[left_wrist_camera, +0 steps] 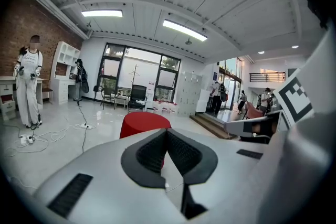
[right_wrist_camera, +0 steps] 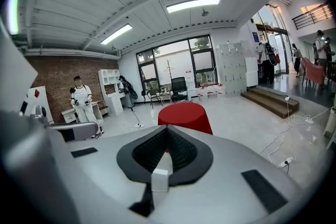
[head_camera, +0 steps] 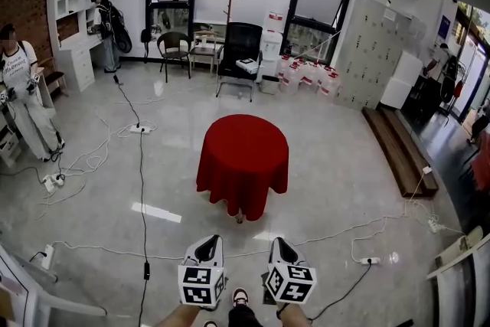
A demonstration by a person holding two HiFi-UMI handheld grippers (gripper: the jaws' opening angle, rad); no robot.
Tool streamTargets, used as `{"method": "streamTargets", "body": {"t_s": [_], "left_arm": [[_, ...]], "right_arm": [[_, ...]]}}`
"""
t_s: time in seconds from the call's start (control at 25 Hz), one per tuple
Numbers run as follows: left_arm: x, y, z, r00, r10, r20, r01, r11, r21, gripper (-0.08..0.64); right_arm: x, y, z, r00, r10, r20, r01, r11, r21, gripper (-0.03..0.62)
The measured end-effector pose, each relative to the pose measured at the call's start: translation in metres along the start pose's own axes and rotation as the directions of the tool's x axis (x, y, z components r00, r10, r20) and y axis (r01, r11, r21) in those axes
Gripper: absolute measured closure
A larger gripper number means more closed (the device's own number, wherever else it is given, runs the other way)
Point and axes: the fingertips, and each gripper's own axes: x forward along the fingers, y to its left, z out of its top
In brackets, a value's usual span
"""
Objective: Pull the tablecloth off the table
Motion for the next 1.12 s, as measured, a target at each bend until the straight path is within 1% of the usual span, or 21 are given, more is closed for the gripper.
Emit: {"method": "streamTargets", "body": {"t_s": [0.12, 0.28, 0.48, 0.6, 0.68, 0.8, 1.0, 1.12], "left_arm": [[0.015, -0.001, 0.001, 1.0, 0.01, -0.007, -0.01, 1.0, 0.0, 0.545], [0.039, 0.005, 0.01, 0.999, 0.042, -0.002, -0.042, 0.999, -0.001, 0.545], [0.076, 0.009, 0.028, 0.996, 0.083, 0.014, -0.083, 0.997, 0.004, 0.545], [0.093, 0.011, 0.038, 0.993, 0.113, 0.019, -0.113, 0.994, 0.01, 0.545], [0.1, 0.014, 0.04, 0.99, 0.137, 0.02, -0.137, 0.991, 0.01, 0.545], [0.11, 0.019, 0.044, 0.983, 0.18, 0.02, -0.18, 0.984, -0.01, 0.545], [0.119, 0.045, 0.048, 0.963, 0.268, 0.033, -0.267, 0.962, -0.054, 0.545], [0.124, 0.056, 0.045, 0.953, 0.3, 0.033, -0.297, 0.952, -0.071, 0.545]], "right_arm": [[0.015, -0.01, 0.006, 1.0, 0.006, -0.002, -0.006, 1.0, 0.008, 0.568], [0.045, -0.019, 0.018, 0.999, 0.038, -0.004, -0.037, 0.999, 0.02, 0.568], [0.084, -0.035, 0.044, 0.997, 0.074, 0.003, -0.074, 0.997, 0.022, 0.568], [0.105, -0.041, 0.055, 0.994, 0.11, -0.012, -0.11, 0.994, 0.02, 0.568], [0.118, -0.042, 0.056, 0.989, 0.142, -0.031, -0.142, 0.99, 0.0, 0.568], [0.14, -0.046, 0.062, 0.981, 0.186, -0.048, -0.187, 0.982, -0.027, 0.568], [0.18, -0.034, 0.072, 0.97, 0.238, -0.052, -0.239, 0.971, -0.014, 0.568], [0.198, -0.025, 0.071, 0.962, 0.267, -0.062, -0.268, 0.963, -0.014, 0.568]]}}
